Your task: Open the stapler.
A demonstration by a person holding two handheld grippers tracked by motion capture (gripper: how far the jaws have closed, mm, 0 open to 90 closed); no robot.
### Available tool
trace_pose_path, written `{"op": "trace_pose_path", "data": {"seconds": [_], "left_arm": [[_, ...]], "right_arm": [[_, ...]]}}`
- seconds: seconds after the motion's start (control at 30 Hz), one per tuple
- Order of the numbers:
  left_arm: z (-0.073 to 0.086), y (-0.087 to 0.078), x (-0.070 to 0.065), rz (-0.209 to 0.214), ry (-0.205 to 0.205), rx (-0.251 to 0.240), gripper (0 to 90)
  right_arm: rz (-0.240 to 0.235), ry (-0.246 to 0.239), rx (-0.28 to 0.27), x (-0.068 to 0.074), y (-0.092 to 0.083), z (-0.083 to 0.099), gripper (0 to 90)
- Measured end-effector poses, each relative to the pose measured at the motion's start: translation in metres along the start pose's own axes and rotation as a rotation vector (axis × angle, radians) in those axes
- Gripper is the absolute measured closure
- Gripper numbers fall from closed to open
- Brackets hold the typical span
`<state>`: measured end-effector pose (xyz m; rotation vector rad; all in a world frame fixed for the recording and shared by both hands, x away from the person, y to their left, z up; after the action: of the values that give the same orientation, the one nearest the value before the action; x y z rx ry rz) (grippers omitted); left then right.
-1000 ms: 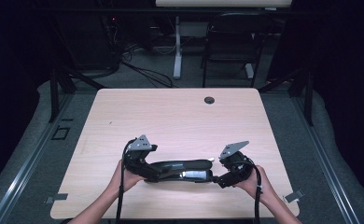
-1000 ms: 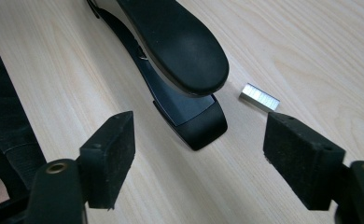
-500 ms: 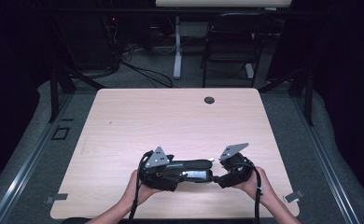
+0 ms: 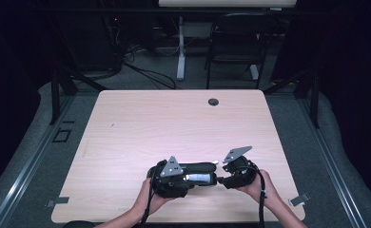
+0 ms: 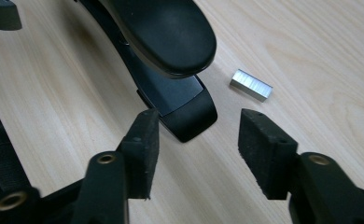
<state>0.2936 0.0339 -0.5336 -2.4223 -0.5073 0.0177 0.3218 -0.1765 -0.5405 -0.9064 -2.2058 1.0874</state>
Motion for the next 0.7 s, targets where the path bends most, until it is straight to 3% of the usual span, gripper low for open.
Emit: {"op": "trace_pose_path", "data": {"seconds": [0.1, 0.33, 0.47, 0.6, 0.7], "left_arm": [[0.000, 0.002, -0.002, 0.001, 0.002, -0.016, 56.3], [0.004, 0.011, -0.008, 0.007, 0.010, 0.006, 70.5], [0.010, 0.021, -0.011, -0.021, 0.009, 0.030, 76.5], [0.016, 0.028, -0.011, -0.049, -0.005, 0.028, 90.0], [0.020, 0.036, -0.012, -0.076, 0.001, 0.032, 90.0]], "right_arm": [[-0.007, -0.012, 0.003, 0.000, 0.004, 0.002, 57.9], [-0.016, -0.011, -0.005, -0.002, 0.004, 0.003, 73.5], [-0.025, 0.005, -0.034, -0.002, 0.008, 0.002, 82.1], [-0.036, 0.022, -0.050, -0.002, 0.015, 0.001, 86.3], [-0.027, 0.012, -0.036, -0.001, 0.021, 0.004, 88.2]]}}
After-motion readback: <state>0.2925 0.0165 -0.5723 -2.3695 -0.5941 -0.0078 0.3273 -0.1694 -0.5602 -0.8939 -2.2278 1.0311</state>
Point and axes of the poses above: each handheld gripper's, and its own axes: y roughly forward along the jaws, z roughly out of its underside, x roughly to its left, the point moved 4 cm from there along y, roughly forward along the jaws, and after that the axes turned 14 degrees about y, right-handed, at the moved point
